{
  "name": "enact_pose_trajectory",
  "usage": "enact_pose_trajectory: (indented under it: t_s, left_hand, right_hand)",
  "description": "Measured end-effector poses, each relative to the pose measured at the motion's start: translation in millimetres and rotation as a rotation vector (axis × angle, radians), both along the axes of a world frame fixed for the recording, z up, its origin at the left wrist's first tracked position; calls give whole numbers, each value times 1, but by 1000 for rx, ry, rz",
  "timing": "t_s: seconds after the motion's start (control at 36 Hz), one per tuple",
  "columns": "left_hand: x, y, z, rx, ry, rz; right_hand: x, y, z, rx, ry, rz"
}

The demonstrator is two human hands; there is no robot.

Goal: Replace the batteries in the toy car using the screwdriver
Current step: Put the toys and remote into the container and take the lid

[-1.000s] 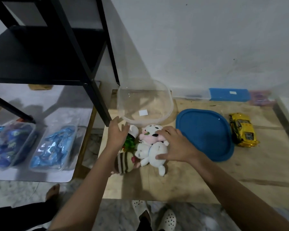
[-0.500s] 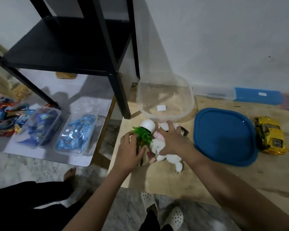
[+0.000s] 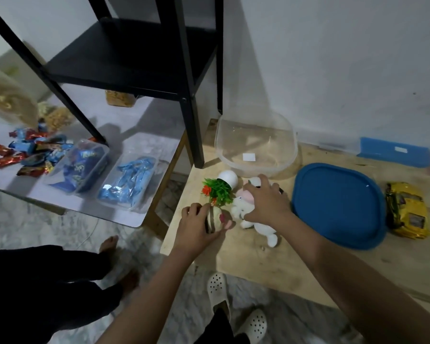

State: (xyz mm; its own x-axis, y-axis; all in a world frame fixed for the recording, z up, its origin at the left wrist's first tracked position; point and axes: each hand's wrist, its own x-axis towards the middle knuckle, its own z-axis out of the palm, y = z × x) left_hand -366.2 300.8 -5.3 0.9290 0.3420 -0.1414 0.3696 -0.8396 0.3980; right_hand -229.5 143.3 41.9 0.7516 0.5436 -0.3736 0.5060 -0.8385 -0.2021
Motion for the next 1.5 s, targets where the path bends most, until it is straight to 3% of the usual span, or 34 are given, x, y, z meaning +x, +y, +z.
enact_pose_trajectory:
  t_s: [0.17, 0.42, 0.53, 0.75, 0.92, 1.06, 1.19, 1.31, 1.36, 1.5]
  left_hand:
    - [-16, -7, 14, -39, -84, 110]
    - [11, -11, 71, -290, -467, 257]
    - [47, -7, 97, -386, -500, 207]
    - [143, 12, 126, -309, -444, 59]
    - [199, 25, 117, -246, -323, 13]
    - [220, 29, 98, -156, -80, -56]
    - [228, 31, 72, -136, 43, -108]
    - [230, 28, 62, 34, 79, -185]
    - [231, 28, 55, 150, 62, -224]
    - [230, 32, 42, 183, 181, -347]
  right_hand:
    - [-4, -21, 22, 151, -47, -35]
    - [12, -34, 66, 364, -124, -88]
    - [31, -34, 75, 488, -49, -187]
    - [89, -12, 80, 677, 111, -530]
    - [121, 11, 46, 632, 64, -541]
    - [130, 27, 17, 614, 42, -482]
    - [140, 31, 3, 476, 54, -466]
    - [146, 28, 1, 324, 52, -355]
    - [149, 27, 1, 200, 115, -269]
    - [152, 23, 8, 33, 373, -124]
